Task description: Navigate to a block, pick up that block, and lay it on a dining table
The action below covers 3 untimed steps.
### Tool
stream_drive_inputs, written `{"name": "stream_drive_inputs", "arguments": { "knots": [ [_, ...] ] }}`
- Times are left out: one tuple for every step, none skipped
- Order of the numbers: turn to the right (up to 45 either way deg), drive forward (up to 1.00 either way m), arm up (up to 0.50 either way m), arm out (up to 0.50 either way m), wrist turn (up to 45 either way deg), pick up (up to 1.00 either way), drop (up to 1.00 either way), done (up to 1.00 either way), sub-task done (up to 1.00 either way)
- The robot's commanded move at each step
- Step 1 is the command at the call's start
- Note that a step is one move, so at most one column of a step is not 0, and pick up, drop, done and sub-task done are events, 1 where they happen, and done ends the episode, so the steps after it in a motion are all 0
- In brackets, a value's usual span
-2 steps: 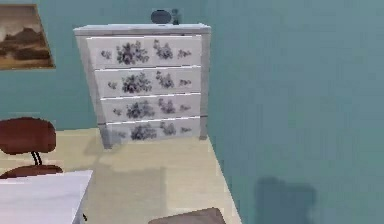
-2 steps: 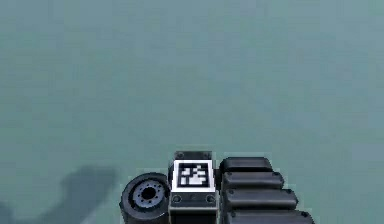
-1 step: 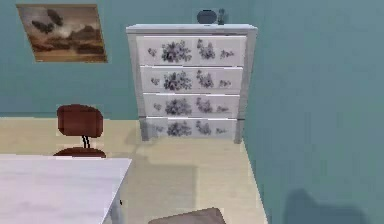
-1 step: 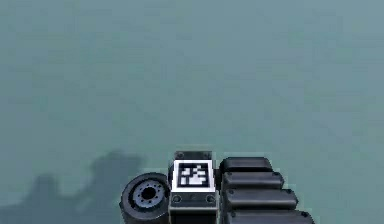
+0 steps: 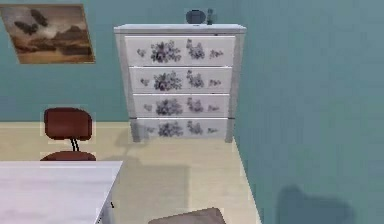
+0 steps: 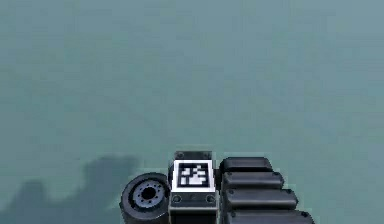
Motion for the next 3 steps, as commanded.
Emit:
{"name": "stream_drive_inputs", "arguments": {
  "knots": [
    [-9.0, 0.0, 0.0, 0.0, 0.0, 0.0, 0.0, 0.0, 0.0],
    [9.0, 0.0, 0.0, 0.0, 0.0, 0.0, 0.0, 0.0, 0.0],
    [-45.0, 0.0, 0.0, 0.0, 0.0, 0.0, 0.0, 0.0, 0.0]
  ]
}}
